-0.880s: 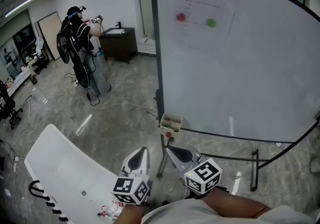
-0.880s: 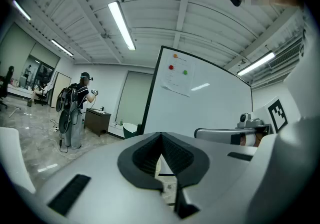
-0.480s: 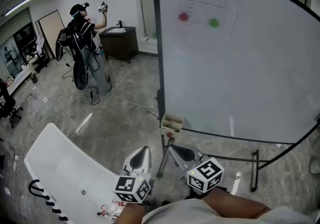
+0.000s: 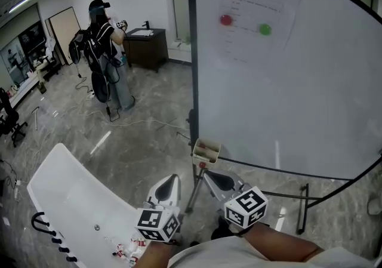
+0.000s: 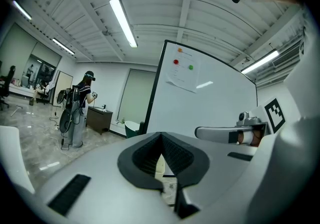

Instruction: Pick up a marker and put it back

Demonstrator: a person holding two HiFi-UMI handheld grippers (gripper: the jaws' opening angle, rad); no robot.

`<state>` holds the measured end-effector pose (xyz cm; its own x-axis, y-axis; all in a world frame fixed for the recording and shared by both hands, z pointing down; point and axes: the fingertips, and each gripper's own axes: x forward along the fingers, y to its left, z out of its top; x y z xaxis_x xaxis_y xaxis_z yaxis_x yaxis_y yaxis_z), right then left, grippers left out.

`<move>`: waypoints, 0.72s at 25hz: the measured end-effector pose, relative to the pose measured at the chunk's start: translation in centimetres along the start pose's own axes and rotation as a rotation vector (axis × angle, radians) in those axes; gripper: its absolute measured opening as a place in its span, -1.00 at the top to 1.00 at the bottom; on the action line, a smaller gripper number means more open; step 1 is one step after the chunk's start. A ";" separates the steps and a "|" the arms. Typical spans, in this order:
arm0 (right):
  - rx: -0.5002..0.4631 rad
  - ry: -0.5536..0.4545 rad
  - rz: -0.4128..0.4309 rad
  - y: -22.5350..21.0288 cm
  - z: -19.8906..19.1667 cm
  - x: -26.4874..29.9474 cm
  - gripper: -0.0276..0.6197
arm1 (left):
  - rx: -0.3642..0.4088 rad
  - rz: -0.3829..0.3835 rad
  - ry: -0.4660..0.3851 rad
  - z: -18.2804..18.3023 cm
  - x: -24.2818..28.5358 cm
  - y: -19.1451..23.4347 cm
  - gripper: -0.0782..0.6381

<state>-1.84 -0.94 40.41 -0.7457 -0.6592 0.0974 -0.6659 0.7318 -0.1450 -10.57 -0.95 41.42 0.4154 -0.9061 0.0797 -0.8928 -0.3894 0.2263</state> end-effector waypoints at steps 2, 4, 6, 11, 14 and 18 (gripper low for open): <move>-0.009 0.005 0.006 -1.3 0.2 0.8 0.92 | 0.000 0.008 0.004 -0.1 1.2 0.4 0.77; -0.024 0.019 0.016 -2.8 0.3 1.9 0.92 | -0.002 0.022 0.009 -0.1 2.5 1.0 0.77; -0.052 0.050 0.035 -4.2 0.1 3.1 0.92 | -0.005 0.044 0.015 0.0 3.7 1.7 0.77; -0.150 0.182 0.123 -7.5 -3.0 7.2 0.92 | -0.016 0.111 0.012 -0.6 6.7 4.2 0.77; -0.194 0.288 0.202 -9.0 -5.8 10.1 0.89 | -0.031 0.156 0.006 -1.4 8.5 5.7 0.77; -0.259 0.453 0.312 -10.8 -9.5 12.9 0.79 | -0.048 0.211 0.009 -2.1 11.2 6.6 0.77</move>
<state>-4.50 -15.64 52.61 -0.8049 -0.3091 0.5066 -0.3559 0.9345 0.0046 -11.48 -13.36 45.84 0.2220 -0.9651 0.1389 -0.9509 -0.1828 0.2497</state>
